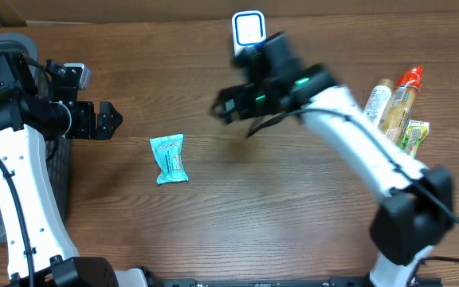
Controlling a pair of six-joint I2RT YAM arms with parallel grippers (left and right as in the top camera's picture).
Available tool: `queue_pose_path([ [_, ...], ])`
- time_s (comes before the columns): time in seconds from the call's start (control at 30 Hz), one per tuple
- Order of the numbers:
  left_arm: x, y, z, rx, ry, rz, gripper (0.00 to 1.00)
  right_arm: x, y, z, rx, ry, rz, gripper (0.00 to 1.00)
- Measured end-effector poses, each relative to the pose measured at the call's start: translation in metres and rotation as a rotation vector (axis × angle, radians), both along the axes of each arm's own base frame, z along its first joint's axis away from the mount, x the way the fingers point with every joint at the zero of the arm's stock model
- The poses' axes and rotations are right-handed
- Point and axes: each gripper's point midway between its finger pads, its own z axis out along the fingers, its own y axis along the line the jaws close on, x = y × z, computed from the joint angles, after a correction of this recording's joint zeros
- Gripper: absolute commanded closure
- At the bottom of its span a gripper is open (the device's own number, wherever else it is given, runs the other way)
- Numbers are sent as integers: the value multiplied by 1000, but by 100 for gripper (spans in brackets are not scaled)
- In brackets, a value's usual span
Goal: Scan the item barcode
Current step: 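Reach the right gripper left and grasp the teal tissue pack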
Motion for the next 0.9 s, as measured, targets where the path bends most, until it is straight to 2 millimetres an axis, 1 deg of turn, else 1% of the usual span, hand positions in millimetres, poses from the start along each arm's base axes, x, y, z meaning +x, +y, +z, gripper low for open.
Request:
queue_pose_path([
  [0.1, 0, 0, 0, 0, 0, 0, 0, -15, 39, -22, -4, -9, 70, 5],
  [0.13, 0, 0, 0, 0, 0, 0, 0, -20, 52, -34, -12, -7, 93, 4],
  [0.17, 0, 0, 0, 0, 0, 0, 1, -23, 59, -41, -19, -8, 101, 4],
  [0.27, 0, 0, 0, 0, 0, 1, 0, -33, 84, -70, -44, -18, 137, 4],
  [0.33, 0, 0, 0, 0, 0, 0, 0, -40, 96, -87, -64, -22, 154, 5],
  [0.43, 0, 0, 0, 0, 0, 0, 1, -49, 109, -108, -104, -44, 167, 5],
  [0.47, 0, 0, 0, 0, 0, 0, 0, -50, 112, -112, -113, -53, 168, 7],
  [0.53, 0, 0, 0, 0, 0, 0, 0, -54, 118, -121, -132, -69, 172, 11],
  [0.57, 0, 0, 0, 0, 0, 0, 0, -57, 121, -126, -142, -75, 175, 16],
  [0.63, 0, 0, 0, 0, 0, 0, 0, -61, 124, -136, -160, -73, 174, 22],
  [0.73, 0, 0, 0, 0, 0, 1, 0, -64, 123, -151, -187, -50, 159, 27],
  [0.77, 0, 0, 0, 0, 0, 0, 0, -64, 122, -155, -195, -45, 155, 29],
  [0.83, 0, 0, 0, 0, 0, 0, 0, -64, 120, -161, -210, -36, 148, 32],
  [0.9, 0, 0, 0, 0, 0, 0, 0, -63, 117, -163, -222, -30, 134, 41],
])
